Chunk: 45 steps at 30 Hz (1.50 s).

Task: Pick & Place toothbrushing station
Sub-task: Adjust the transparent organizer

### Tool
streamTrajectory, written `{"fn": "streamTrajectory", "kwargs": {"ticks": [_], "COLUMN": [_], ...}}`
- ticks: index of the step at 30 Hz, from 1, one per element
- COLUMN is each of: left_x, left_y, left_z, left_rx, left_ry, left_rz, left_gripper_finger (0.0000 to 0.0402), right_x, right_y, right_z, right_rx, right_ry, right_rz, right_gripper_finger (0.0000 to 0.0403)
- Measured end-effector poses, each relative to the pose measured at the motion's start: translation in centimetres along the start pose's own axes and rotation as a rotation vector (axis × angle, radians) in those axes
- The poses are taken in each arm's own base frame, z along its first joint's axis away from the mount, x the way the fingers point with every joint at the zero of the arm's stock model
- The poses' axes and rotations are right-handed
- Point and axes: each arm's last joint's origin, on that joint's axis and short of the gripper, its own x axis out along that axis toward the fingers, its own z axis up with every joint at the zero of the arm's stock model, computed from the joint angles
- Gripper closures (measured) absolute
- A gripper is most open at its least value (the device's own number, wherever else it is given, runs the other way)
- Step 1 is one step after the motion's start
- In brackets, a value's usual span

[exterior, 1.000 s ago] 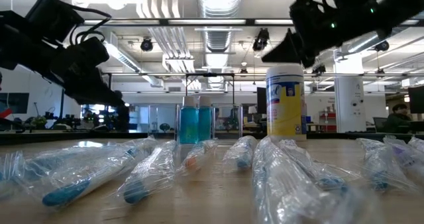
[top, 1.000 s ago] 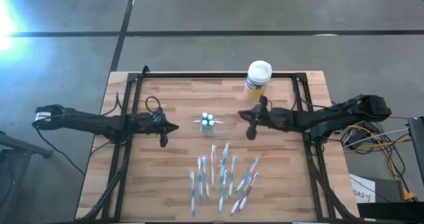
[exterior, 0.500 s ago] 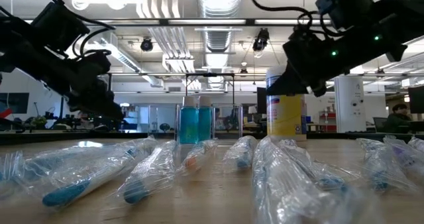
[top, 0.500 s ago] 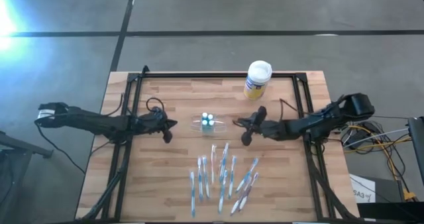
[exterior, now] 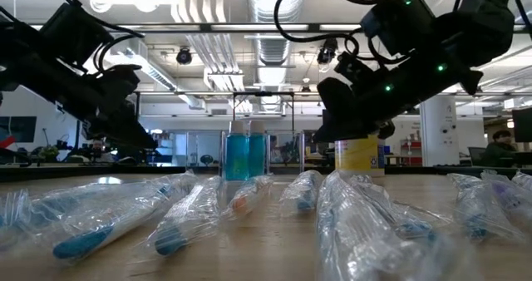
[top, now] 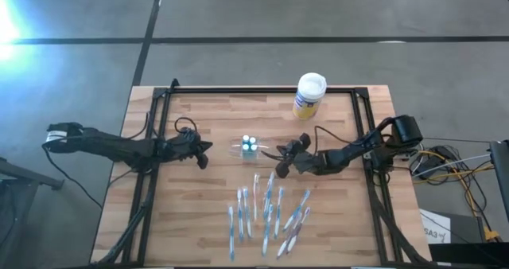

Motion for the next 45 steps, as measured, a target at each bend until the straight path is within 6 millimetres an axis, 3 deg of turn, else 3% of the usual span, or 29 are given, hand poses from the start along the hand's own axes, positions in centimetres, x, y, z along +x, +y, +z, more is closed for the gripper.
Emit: {"fn": "streamTrajectory", "kwargs": {"ticks": [22,34,45], "left_x": [2.5,4.7,6.8], "left_y": [-1.4,-2.6,-3.7], "left_z": [0.3,0.2,0.6], "left_rx": [-0.048,0.007,0.06], "left_ry": [-0.031,0.067,0.104], "left_rz": [-0.05,-0.067,-0.051], "left_gripper_finger": [0.0397,0.0396,0.0396], "right_x": [0.2,0.7,1.2], "right_y": [0.1,1.3,0.4], "right_z": [-2.6,-1.3,-1.4], "right_rx": [0.02,0.003,-0.009], "right_ry": [0.046,0.022,0.042], "right_rz": [-0.026,0.025,-0.021], "right_gripper_finger": [0.0394,0.0394,0.0394]}}
